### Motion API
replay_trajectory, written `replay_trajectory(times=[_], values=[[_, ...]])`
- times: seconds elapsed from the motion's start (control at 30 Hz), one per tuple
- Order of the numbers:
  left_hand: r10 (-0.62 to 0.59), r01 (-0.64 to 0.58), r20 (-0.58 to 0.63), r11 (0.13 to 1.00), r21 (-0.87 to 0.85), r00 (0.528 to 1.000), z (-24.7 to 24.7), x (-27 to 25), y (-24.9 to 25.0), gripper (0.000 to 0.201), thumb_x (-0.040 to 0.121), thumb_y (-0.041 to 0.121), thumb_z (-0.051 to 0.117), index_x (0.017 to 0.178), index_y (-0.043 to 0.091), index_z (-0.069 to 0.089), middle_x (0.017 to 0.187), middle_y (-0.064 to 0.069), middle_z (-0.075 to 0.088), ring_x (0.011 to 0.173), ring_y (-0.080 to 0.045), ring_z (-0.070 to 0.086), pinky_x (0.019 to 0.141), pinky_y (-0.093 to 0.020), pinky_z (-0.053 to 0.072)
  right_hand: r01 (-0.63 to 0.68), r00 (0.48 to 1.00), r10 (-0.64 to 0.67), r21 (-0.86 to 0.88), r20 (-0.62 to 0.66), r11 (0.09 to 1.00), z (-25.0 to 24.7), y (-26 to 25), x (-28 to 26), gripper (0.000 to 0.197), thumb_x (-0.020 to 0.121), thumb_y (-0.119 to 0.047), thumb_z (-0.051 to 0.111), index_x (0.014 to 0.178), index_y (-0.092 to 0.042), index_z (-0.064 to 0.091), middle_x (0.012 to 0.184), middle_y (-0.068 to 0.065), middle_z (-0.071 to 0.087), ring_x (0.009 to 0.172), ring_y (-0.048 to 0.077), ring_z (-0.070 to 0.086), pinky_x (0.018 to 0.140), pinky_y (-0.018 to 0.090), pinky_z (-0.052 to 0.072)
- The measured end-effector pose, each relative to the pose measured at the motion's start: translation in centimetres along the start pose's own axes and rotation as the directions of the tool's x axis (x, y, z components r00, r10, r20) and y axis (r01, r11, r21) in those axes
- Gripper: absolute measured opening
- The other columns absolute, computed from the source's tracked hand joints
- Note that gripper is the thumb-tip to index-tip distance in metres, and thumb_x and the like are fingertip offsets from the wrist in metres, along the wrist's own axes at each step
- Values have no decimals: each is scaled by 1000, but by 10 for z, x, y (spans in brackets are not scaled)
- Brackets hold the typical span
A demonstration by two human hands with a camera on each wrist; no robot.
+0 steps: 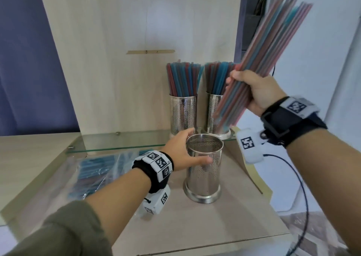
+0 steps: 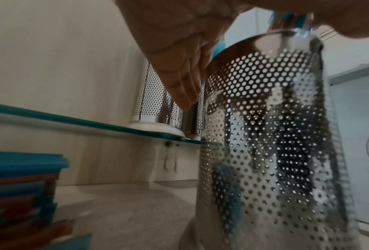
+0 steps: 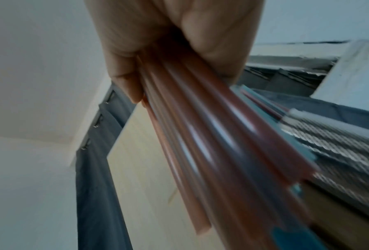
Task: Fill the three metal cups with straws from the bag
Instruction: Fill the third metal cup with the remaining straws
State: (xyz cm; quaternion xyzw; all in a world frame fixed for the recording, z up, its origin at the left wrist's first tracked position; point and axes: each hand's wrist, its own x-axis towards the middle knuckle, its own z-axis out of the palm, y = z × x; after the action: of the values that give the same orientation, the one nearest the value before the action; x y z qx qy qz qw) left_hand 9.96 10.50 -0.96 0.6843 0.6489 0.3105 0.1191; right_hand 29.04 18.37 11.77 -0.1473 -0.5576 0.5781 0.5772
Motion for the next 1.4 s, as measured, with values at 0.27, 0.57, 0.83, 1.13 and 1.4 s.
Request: replay_trajectory(times=[0.27, 0.57, 0.83, 1.13, 1.4], values=[[1, -5, -46, 995, -103, 999, 14, 6, -4, 107, 50, 70, 80, 140, 26, 41, 128, 14, 57, 113, -1, 55, 103, -30, 45, -259, 965, 250, -133, -86, 957, -12, 91, -5, 34, 83, -9, 72, 115, 2, 64, 93, 12, 70, 79, 22, 69, 74, 36, 59], [24, -35, -46, 965, -258, 999, 19, -5, -6, 92, 55, 44, 90, 133, 29, 44, 114, 19, 62, 101, 11, 58, 84, -6, 43, -412, 896, 441, -284, 47, 866, -13, 132, -31, 30, 59, -16, 80, 88, -12, 75, 93, 16, 74, 89, 34, 71, 88, 49, 56], [39, -51, -47, 959, -280, 998, 20, -11, -4, 93, 56, 41, 91, 135, 27, 44, 117, 18, 61, 105, 9, 56, 87, -9, 45, -488, 821, 543, -278, 174, 827, -14, 125, -38, 33, 76, -15, 74, 107, -6, 68, 104, 17, 73, 93, 30, 71, 85, 41, 57], [50, -61, -42, 953, -298, 998, 19, -14, -1, 85, 58, 38, 90, 130, 29, 46, 110, 22, 61, 102, 12, 57, 81, -2, 43, -349, 896, 392, -219, 207, 911, -36, 114, -45, 81, 68, -31, 85, 137, -14, 46, 125, 19, 64, 111, 37, 65, 94, 56, 51], [51, -50, -6, 929, -368, 999, 18, -12, 1, 84, 59, 29, 91, 130, 25, 46, 111, 15, 65, 101, 9, 60, 80, -8, 48, -206, 889, 373, -498, 264, 843, -54, 109, -81, 92, 60, -34, 85, 140, -31, 39, 124, -4, 63, 110, 5, 63, 93, 28, 52]])
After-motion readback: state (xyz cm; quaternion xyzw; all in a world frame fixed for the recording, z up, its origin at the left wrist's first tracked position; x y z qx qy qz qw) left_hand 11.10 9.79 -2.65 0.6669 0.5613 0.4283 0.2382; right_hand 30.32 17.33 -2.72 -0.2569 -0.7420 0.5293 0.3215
